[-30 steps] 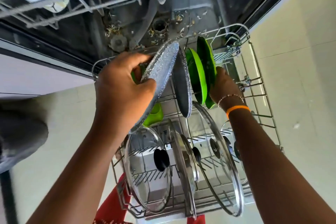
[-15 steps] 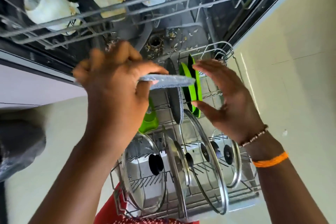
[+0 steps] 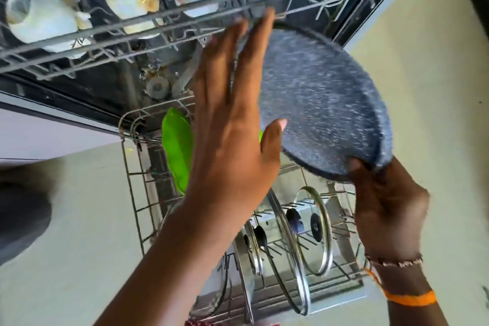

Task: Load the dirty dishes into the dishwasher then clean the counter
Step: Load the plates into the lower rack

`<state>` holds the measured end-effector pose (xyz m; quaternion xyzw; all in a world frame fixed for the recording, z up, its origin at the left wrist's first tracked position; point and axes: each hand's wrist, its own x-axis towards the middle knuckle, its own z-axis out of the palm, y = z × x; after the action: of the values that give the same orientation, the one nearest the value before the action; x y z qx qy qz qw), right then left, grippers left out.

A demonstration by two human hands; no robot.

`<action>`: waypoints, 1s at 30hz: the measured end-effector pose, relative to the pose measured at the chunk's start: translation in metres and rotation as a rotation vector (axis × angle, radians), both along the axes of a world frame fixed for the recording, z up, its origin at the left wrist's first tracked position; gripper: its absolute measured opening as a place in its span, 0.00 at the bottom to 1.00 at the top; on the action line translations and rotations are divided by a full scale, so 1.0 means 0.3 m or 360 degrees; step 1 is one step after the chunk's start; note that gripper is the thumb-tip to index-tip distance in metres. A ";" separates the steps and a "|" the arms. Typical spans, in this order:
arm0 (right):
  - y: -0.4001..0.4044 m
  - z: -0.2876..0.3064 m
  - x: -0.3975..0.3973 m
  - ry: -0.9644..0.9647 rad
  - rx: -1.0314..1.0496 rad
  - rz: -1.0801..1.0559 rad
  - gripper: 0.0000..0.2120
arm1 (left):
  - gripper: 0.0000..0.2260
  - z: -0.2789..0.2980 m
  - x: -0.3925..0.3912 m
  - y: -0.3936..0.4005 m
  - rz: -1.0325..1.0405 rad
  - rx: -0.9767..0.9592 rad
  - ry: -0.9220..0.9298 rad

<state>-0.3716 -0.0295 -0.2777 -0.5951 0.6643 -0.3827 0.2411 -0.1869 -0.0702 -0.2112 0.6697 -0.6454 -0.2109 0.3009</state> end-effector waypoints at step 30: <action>-0.271 -0.298 0.069 0.0703 0.0589 0.0000 0.07 | 0.30 -0.356 0.042 0.011 -0.0090 0.1058 0.0009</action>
<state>-0.3509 -0.1108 -0.3670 -0.6099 0.7593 -0.1160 0.1950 -0.1742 -0.0669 -0.3181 0.7124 -0.5587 -0.4201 0.0618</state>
